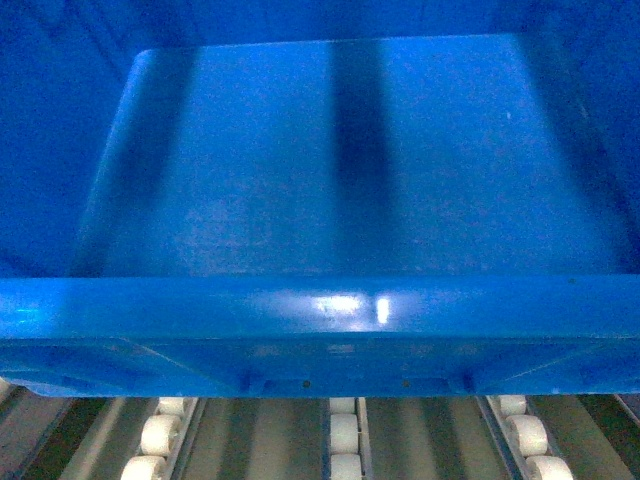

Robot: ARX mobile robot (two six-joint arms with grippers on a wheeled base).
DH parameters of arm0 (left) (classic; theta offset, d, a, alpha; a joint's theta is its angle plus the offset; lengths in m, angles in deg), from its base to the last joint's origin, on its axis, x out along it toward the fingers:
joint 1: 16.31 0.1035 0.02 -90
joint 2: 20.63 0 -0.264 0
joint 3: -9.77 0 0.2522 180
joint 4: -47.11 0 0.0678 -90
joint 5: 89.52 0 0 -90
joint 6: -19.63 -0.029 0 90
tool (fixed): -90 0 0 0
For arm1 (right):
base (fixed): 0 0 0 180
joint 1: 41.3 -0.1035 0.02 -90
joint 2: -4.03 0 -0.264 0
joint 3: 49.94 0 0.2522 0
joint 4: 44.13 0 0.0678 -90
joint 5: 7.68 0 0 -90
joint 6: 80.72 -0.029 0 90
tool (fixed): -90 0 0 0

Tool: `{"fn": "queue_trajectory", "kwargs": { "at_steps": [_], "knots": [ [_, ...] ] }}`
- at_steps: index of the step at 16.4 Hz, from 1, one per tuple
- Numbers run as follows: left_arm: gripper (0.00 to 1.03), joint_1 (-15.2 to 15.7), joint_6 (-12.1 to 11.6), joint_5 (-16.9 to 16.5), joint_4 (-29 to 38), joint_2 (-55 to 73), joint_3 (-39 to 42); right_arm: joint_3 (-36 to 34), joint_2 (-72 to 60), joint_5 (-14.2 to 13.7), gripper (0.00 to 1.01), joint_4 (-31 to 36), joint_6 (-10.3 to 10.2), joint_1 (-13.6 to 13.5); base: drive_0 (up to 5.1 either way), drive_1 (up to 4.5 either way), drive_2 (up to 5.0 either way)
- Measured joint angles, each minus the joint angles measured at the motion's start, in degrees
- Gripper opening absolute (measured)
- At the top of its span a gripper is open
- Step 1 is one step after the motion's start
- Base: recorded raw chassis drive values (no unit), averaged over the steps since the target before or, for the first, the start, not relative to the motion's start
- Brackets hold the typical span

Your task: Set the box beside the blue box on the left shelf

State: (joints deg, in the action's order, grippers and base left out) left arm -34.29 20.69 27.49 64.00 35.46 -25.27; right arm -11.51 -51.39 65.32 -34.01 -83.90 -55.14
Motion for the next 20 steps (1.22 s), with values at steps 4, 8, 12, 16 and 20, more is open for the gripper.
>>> {"fn": "queue_trajectory", "kwargs": {
  "at_steps": [4, 8, 12, 16, 20],
  "knots": [
    [0.15, 0.0, 0.0, 0.0, 0.0, 0.0, 0.0, 0.0, 0.0, 0.0, 0.17, 0.0, 0.0, 0.0, 0.0, 0.00, 0.0],
    [0.15, 0.0, 0.0, 0.0, 0.0, 0.0, 0.0, 0.0, 0.0, 0.0, 0.17, 0.0, 0.0, 0.0, 0.0, 0.00, 0.0],
    [0.15, 0.0, 0.0, 0.0, 0.0, 0.0, 0.0, 0.0, 0.0, 0.0, 0.17, 0.0, 0.0, 0.0, 0.0, 0.00, 0.0],
    [0.15, 0.0, 0.0, 0.0, 0.0, 0.0, 0.0, 0.0, 0.0, 0.0, 0.17, 0.0, 0.0, 0.0, 0.0, 0.00, 0.0],
    [0.15, 0.0, 0.0, 0.0, 0.0, 0.0, 0.0, 0.0, 0.0, 0.0, 0.17, 0.0, 0.0, 0.0, 0.0, 0.00, 0.0]
  ]
}}
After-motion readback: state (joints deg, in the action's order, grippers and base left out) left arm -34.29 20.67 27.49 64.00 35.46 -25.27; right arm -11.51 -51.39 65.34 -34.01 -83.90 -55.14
